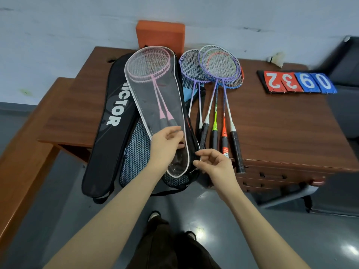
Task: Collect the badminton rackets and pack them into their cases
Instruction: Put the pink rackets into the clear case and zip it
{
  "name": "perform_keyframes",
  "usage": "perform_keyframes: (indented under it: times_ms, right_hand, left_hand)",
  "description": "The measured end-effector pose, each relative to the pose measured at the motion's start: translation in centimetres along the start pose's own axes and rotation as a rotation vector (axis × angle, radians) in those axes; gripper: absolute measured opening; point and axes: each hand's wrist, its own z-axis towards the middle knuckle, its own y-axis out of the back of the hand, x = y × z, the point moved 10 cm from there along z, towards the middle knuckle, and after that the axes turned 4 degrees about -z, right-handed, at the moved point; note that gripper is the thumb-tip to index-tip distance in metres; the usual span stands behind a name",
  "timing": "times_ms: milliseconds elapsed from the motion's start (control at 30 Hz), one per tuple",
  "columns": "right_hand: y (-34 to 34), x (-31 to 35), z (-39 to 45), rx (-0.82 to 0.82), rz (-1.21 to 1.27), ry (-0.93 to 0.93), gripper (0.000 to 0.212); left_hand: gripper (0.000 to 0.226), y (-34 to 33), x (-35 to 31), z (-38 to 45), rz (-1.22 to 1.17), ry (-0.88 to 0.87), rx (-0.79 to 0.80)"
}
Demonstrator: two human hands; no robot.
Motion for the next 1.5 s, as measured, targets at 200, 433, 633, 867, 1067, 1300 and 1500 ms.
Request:
perform_keyframes:
  times_ms: [200,433,633,867,1067,1300,1500]
  right_hand:
    - [3.8,-2.3,-0.3,-0.061,-0.100,-0.062,0.034]
    - [6.8,-3.2,2.7,-0.158,-0.563,-0.050,0.039]
    - [5.5,-2.3,7.0,-0.180,-0.850,0.024,0.049]
    - [-1.1,2.4,17.7,-0.196,-1.009,0.093,0.046]
    - [-4.8,1.9,25.9,-0.195,-1.242,-0.030,0.051]
    - [-2.9,1.8,30.2,-0.246,-0.965,-0.057,0.040]
    - [-4.3,2.2,28.6,-0.222,-0.891,0.069,0.032]
  left_hand:
    - [0.027,-4.3,1.2,-0.9,0.539,-0.282,0.196]
    - [0.050,-5.7,5.0,1.7,1.264,-0.373,0.399]
    - [0.053,-3.8,3.6,7.4,1.197,-0.351,0.331]
    - [0.058,2.7,1.0,17.1,1.102,-0.189,0.099]
    - [0.057,6.9,0.8,23.3,1.132,-0.075,-0.042]
    - [0.073,8.3,2.7,26.5,0.731,-0.022,0.041]
    - [0.074,9.4,2.2,25.2,0.620,-0.071,-0.078]
